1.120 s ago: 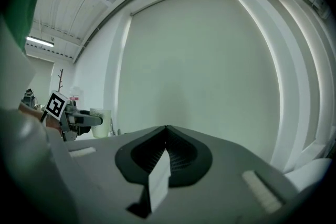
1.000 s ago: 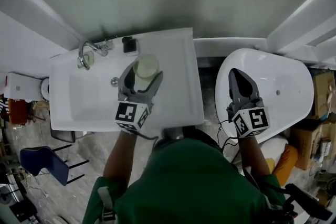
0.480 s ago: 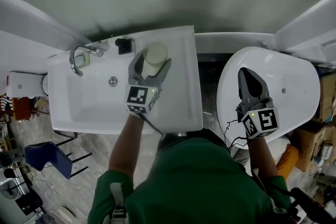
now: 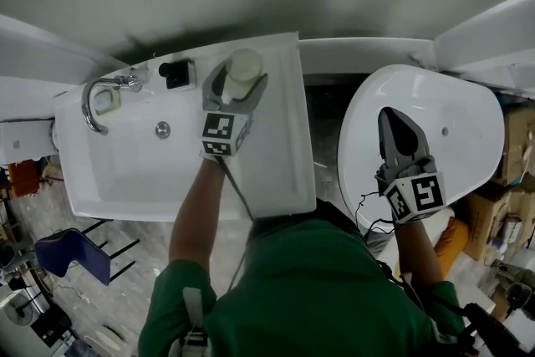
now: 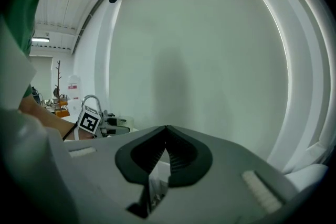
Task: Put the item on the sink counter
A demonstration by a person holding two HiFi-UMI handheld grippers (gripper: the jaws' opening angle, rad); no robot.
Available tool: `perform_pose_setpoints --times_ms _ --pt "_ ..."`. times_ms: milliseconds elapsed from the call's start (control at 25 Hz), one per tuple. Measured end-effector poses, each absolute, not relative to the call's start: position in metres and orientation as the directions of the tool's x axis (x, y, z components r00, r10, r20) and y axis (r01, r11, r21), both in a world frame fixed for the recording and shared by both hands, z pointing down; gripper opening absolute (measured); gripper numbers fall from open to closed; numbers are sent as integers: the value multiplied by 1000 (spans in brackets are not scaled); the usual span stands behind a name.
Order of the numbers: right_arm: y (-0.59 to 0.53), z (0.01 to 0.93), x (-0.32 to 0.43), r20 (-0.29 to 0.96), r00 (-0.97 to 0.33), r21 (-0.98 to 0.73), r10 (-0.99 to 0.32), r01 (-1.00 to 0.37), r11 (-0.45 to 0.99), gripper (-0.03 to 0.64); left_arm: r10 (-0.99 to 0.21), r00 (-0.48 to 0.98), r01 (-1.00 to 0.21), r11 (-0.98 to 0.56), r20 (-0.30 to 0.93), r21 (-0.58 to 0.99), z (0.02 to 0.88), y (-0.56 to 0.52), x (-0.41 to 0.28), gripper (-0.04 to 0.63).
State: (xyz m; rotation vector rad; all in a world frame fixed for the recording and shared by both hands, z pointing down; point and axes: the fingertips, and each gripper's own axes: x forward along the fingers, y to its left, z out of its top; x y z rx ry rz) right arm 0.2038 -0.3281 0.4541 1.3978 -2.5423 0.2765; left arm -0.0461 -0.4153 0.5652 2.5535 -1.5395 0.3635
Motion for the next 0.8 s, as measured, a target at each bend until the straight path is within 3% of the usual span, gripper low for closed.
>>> perform_pose_setpoints --times_ms 800 --pt "-333 472 201 326 -500 -57 -802 -857 512 -3 -806 456 -869 -495 376 -8 641 -450 -30 364"
